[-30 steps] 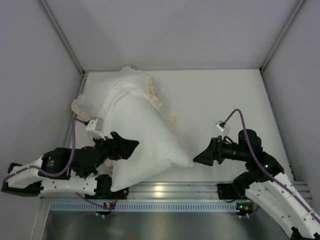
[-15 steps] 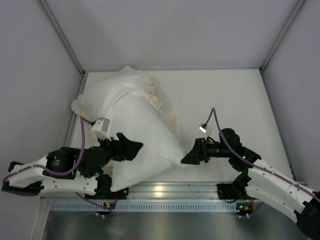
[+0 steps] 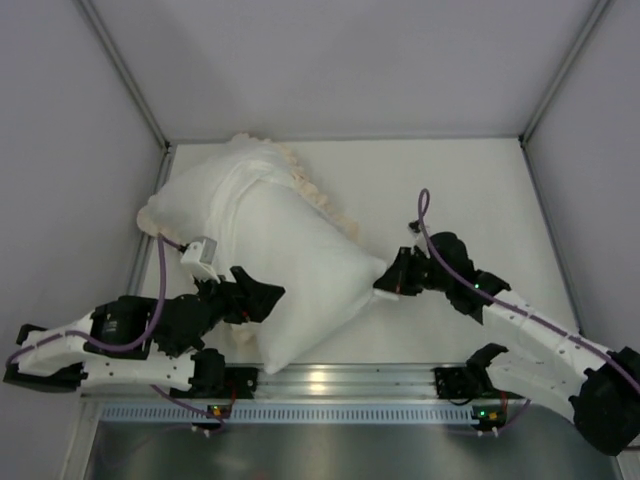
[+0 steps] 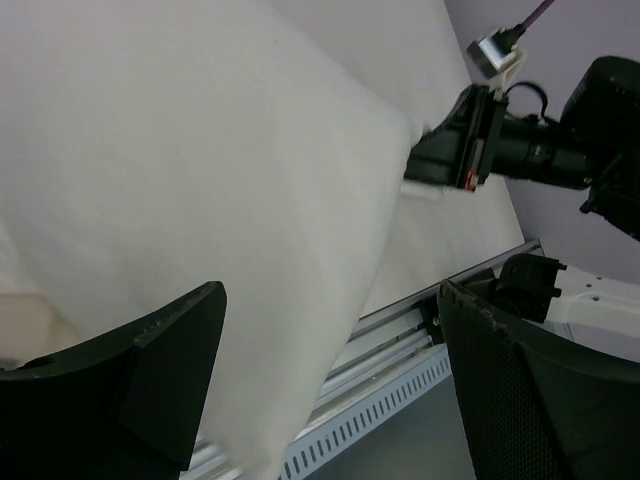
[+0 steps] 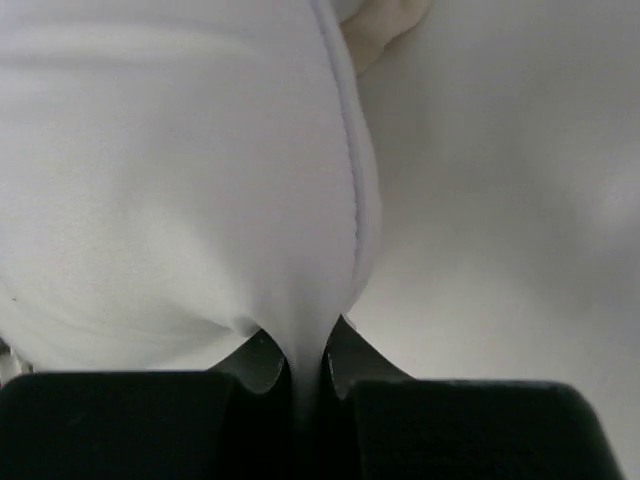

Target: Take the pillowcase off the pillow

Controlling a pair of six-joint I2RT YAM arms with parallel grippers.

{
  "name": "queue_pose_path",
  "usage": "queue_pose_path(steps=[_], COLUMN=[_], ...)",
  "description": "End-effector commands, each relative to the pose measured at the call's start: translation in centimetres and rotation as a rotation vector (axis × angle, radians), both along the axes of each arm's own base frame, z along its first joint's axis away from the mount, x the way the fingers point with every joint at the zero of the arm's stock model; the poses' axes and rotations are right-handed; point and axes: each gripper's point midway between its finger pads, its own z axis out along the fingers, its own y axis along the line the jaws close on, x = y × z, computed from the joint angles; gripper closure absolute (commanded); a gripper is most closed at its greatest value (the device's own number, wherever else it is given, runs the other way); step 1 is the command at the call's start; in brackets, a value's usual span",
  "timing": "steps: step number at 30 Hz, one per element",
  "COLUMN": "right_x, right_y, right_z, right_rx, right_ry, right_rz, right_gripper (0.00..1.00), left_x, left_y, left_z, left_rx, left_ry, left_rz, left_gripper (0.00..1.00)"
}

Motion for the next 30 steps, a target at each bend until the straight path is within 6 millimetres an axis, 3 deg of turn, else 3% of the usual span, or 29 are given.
queue_pose_path(steps=[1,2,3,4,6,7,11,12,14,15,17,18,19,23,24,27,28,30], right_x=[9.7,10.4,12.3,14.0,15.1,15.5,14.2,13.4,11.5,10.0,7.3,6.0,4.5,0.4,-0.4,-1.5,-1.5,-1.7], right_y=[-10.0,-11.0,-12.3,-13.9,-12.6,-12.1,-11.2,-11.2,-11.2,-10.9,-9.5,-9.2,-8.9,-7.6,-7.4,-7.0,-7.0,-6.8], right_z=[2.7,3.1,5.4,4.9,7.3,6.2,8.4,8.1,9.7,8.6,10.0,8.8,10.0,10.4,10.2,9.3,9.1,8.4], right_rx=[-0.165,-0.157,-0.16,-0.166,-0.121,-0.125,-0.069,-0.06,-0.022,0.012,0.107,0.135,0.168,0.279,0.304,0.327,0.329,0.338], right_ry=[-0.157,-0.142,-0.202,-0.164,-0.171,-0.106,-0.163,-0.152,-0.2,-0.153,-0.194,-0.155,-0.208,-0.201,-0.186,-0.145,-0.14,-0.116], right_rz=[-0.405,-0.407,-0.412,-0.43,-0.298,-0.259,-0.255,-0.275,-0.288,-0.295,-0.233,-0.226,-0.204,-0.116,-0.1,-0.064,-0.066,-0.058], right_gripper=[1.0,1.0,0.68,0.49,0.27,0.25,0.2,0.19,0.18,0.18,0.18,0.18,0.18,0.17,0.16,0.17,0.17,0.17], left_x=[-0.2,-0.3,-0.3,-0.3,-0.4,-0.4,-0.3,-0.2,-0.3,-0.4,-0.7,-0.6,-0.6,0.5,1.8,2.7,4.3,5.2], left_y=[-0.2,-0.6,-0.7,-1.0,-1.4,-1.5,-2.5,-2.7,-3.5,-3.9,-4.9,-5.2,-5.4,-5.6,-5.8,-7.0,-7.3,-7.3], left_z=[-0.6,-1.0,-1.1,-1.4,-1.7,-1.9,-3.4,-3.8,-4.7,-5.0,-6.4,-6.8,-7.4,-11.1,-11.3,-13.5,-13.1,-13.6], left_rx=[0.013,0.03,0.035,0.048,0.06,0.069,0.13,0.143,0.171,0.175,0.216,0.224,0.225,0.31,0.301,0.279,0.237,0.223], left_ry=[0.018,0.023,0.027,0.031,0.038,0.041,0.053,0.055,0.062,0.065,0.071,0.074,0.089,0.092,0.096,0.185,0.17,0.191], left_rz=[-0.005,-0.009,-0.013,-0.012,-0.014,-0.011,0.002,0.004,0.0,-0.012,-0.035,-0.033,-0.013,0.056,0.082,0.011,0.028,0.018], left_gripper=[0.1,0.1,0.1,0.1,0.09,0.09,0.07,0.07,0.07,0.07,0.07,0.07,0.07,0.16,0.17,0.19,0.19,0.18])
